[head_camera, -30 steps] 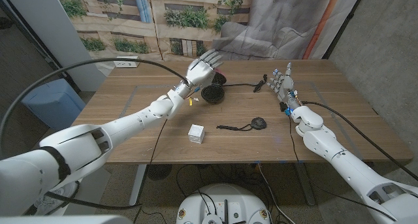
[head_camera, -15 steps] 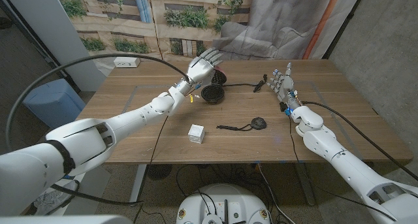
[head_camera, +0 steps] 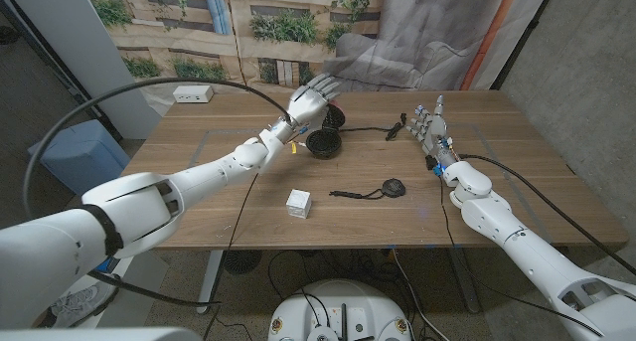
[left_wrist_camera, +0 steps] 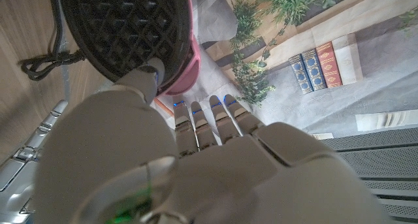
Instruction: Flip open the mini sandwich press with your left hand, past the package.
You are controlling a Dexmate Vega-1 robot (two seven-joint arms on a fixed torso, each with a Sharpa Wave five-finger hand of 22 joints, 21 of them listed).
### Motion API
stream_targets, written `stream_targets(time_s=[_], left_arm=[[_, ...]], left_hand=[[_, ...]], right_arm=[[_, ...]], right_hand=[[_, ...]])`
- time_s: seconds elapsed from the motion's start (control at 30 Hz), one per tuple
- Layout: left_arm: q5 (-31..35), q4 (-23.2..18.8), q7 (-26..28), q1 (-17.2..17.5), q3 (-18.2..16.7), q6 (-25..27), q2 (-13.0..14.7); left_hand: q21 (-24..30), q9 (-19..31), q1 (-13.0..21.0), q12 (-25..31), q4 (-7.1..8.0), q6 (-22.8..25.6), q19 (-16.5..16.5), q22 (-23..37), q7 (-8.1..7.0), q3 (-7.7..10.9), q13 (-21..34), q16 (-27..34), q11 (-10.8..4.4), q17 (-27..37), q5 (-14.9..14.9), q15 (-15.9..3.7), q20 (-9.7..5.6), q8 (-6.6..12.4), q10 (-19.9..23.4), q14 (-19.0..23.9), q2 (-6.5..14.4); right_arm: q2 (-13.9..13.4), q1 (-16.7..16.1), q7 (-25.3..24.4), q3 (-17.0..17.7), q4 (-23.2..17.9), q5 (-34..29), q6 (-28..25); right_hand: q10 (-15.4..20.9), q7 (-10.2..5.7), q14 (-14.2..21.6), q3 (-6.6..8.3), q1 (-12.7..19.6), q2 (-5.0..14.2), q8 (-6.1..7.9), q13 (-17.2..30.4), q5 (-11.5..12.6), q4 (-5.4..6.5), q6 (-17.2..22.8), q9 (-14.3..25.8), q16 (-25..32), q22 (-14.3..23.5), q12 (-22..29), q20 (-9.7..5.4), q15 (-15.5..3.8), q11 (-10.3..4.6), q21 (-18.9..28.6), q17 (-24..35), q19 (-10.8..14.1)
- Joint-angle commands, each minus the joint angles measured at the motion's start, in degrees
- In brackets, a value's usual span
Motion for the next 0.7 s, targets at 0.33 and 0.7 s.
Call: stream_targets(time_s=[0.33, 0.7], left_arm=[[-2.3, 6.4, 2.3, -3.1, 3.7, -0.5, -3.5], [-5.1, 7.7, 0.6, -3.5, 3.7, -0.1, -4.8]], left_hand=[[-0.1, 0.1, 0.9, -0.4, -0.11, -1.2, 0.4, 0.1, -0.12, -0.71, 0.1, -0.1, 0.23, 0.2, 0.0, -3.09, -1.84, -0.36, -0.5, -0.8, 0.2], [-0.2, 0.0, 0.8, -0.5, 0.05, -3.4, 0.0, 0.1, 0.13, -1.67, 0.1, -0.1, 0.62, 0.2, 0.0, -2.63, -1.76, -0.75, -1.5, -1.6, 0.1]], right_arm=[[0.0, 0.0, 0.0, 0.0, 0.0, 0.0, 0.0], [0.0, 0.0, 0.0, 0.0, 0.0, 0.0, 0.0]], right_hand=[[-0.3, -0.05, -0.5, -0.39, 0.2, 5.15, 0.22, 0.3, 0.4, 0.09, -0.4, 0.3, 0.2, 0.2, 0.3, 0.41, -1.09, 0.26, 0.2, 0.2, 0.0], [-0.3, -0.01, -0.5, -0.40, 0.2, 5.13, 0.23, 0.3, 0.4, 0.09, -0.4, 0.3, 0.2, 0.2, 0.3, 0.45, -1.17, 0.20, 0.2, 0.2, 0.0]])
